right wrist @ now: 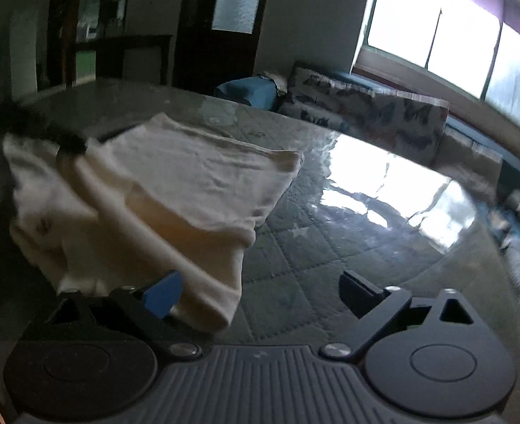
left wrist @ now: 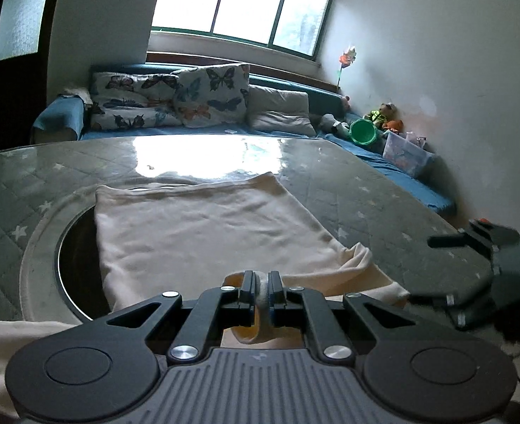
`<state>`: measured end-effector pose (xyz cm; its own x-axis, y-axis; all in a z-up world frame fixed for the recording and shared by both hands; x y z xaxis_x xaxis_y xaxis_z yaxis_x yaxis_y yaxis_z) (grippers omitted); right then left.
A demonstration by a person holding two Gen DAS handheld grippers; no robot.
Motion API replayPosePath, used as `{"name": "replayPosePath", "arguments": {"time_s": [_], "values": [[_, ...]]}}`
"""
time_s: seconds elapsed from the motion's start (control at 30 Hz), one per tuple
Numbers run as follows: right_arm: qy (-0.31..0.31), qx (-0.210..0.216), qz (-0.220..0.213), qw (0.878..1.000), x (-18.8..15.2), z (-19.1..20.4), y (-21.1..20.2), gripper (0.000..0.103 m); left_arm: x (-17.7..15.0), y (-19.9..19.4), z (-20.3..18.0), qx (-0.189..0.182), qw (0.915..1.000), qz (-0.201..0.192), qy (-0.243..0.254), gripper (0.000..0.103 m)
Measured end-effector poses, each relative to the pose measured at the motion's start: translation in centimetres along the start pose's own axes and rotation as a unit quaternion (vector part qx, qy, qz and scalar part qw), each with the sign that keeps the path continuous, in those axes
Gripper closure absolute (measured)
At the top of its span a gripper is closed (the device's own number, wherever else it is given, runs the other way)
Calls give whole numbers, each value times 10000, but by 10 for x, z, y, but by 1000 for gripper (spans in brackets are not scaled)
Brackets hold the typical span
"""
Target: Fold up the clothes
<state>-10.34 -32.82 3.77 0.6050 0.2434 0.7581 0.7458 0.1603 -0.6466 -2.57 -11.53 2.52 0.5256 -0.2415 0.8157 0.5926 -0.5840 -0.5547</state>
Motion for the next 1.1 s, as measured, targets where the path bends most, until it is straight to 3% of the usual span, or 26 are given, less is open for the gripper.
{"name": "replayPosePath", "arguments": {"time_s": [0.07,0.23,0.47,0.7,0.9,1.1], "values": [[298,226,81,9993,6,-9,6,15,-4,-6,3,52,10000,-64,-18,95],[832,757,302,9932,8,-19,24,42,-3,-25,10,180,9992,-296,-193,95],[404,1087,244,9930,16,0,33,50,-4,-33,15,265,9986,-383,-263,95],[-145,989,61,9950,31,16,43,59,1,-38,11,234,9979,-555,-230,95],[-49,925,-57,9957,45,11,49,59,-3,-41,11,285,9980,-545,-133,95],[-262,993,91,9947,40,3,43,60,-14,-39,27,402,9973,-424,-440,95]]}}
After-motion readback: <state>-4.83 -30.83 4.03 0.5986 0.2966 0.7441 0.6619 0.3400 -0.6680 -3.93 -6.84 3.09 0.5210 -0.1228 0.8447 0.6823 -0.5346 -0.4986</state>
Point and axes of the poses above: each gripper's, at about its wrist camera, not at the fingertips, and y roughly the way its jaws point, z to its left, x to its top, the point moved 9 cm from there along y, roughly the way its jaws point, and after that the axes turned 3 degrees about y, right-handed, at the moved point
